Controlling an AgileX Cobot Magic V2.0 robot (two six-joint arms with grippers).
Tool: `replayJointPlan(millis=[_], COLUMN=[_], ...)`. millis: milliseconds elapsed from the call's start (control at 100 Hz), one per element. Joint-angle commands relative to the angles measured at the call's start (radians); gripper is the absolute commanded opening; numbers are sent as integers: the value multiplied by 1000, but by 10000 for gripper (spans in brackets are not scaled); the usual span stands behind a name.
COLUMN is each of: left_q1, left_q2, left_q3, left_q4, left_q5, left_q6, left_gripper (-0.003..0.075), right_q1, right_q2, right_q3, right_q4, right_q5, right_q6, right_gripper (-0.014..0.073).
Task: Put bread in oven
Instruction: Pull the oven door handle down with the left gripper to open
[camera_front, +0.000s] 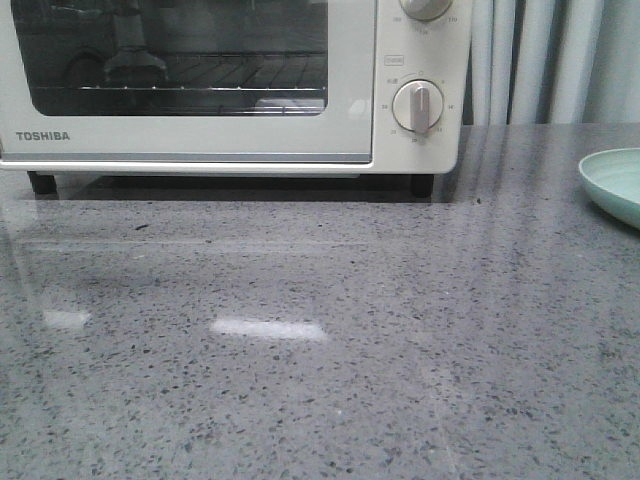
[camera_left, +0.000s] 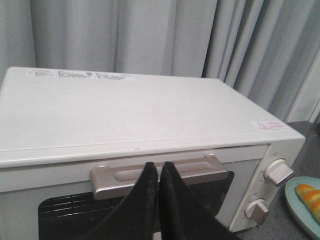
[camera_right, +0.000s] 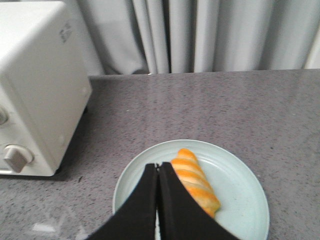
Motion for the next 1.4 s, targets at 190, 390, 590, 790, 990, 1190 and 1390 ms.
replayJointPlan(millis=[190, 390, 590, 790, 990, 1190, 1390], left_q1=[-9, -9, -9, -9, -9, -27, -57], left_q2=[232, 324, 348, 348, 320, 169, -48], left_q3=[-247, -329, -337, -306, -223, -59, 33], left_q4=[2, 2, 0, 5, -5, -41, -129], left_q5=[95, 155, 210, 242, 271, 244, 337], left_q6=[-3, -1, 1, 1, 1, 1, 1], left_gripper=[-21, -21, -21, -21, -21, -21, -21], right_q1=[91, 119, 119, 119, 119, 119, 119], right_q2=[74, 93, 93, 93, 93, 93, 97], right_q3=[-105, -105, -105, -105, -105, -105, -105], right_q4=[-8, -8, -8, -8, -8, -8, -9], right_q5=[-49, -50, -54, -54, -54, -25, 77], right_q6=[-22, -22, -22, -24, -24, -24, -24], right_gripper=[-70, -70, -70, -70, -70, -70, -69])
